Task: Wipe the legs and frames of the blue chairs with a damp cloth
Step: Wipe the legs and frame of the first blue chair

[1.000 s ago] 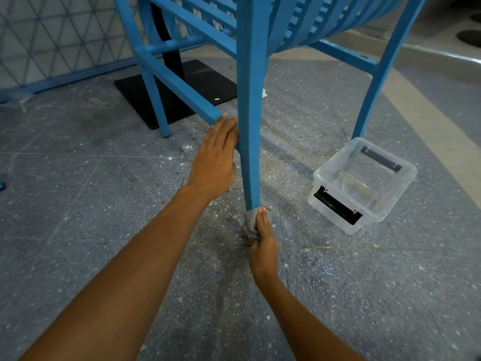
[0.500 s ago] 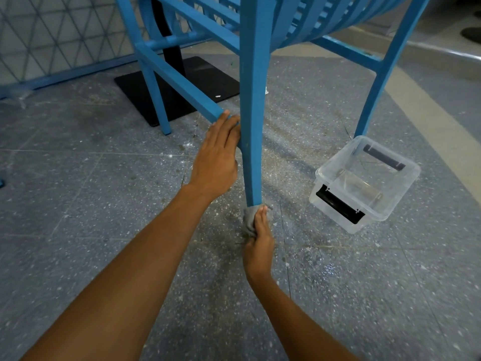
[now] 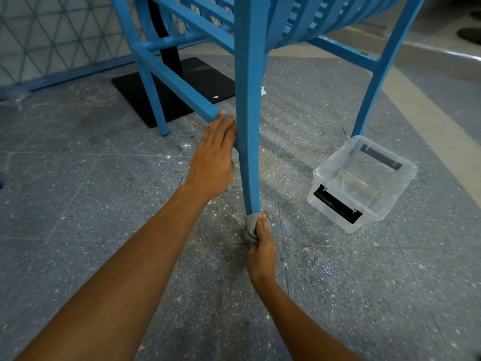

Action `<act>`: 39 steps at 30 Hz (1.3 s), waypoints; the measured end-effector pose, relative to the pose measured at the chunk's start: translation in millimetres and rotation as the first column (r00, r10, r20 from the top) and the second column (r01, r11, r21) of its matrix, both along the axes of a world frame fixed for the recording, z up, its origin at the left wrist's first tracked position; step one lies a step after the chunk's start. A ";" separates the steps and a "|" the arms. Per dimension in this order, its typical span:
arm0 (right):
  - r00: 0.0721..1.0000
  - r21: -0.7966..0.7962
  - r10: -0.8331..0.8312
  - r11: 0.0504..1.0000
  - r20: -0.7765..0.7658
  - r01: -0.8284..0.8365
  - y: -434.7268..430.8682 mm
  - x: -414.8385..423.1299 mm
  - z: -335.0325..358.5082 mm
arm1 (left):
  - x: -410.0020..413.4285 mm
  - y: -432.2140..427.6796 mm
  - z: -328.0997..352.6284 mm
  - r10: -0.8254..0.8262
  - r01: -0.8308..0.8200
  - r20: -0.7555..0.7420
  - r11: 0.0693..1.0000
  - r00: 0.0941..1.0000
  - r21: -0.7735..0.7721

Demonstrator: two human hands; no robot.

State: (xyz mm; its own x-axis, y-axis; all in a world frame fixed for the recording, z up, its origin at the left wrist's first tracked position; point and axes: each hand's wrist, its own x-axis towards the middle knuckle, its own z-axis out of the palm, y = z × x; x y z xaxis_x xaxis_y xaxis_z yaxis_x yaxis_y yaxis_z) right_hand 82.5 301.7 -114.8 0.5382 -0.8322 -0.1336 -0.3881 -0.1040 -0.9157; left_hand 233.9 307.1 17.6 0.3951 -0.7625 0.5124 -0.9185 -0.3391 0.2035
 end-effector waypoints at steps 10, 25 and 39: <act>0.999 0.004 -0.002 1.000 0.051 0.002 7.1 8.6 5.3 | -0.5 0.5 -0.2 -0.004 0.004 -0.001 1.000 1.000 -0.006; 0.998 0.021 0.024 1.000 -0.063 -0.022 -4.3 4.9 -11.7 | 0.0 -1.8 -2.7 0.009 -0.009 -0.006 1.000 1.000 -0.012; 0.986 0.024 0.155 0.988 -0.065 -0.153 -48.2 -22.9 19.5 | -35.8 22.1 -19.7 0.128 -0.145 -0.113 0.978 0.985 -0.151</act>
State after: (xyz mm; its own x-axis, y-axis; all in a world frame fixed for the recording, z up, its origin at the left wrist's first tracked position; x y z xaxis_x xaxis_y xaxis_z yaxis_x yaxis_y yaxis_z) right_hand 59.6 253.5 -95.3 0.6491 -0.7370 -0.1885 -0.4290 -0.1501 -0.8907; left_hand 198.1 329.2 -2.1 0.5464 -0.6103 0.5736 -0.8372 -0.4161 0.3549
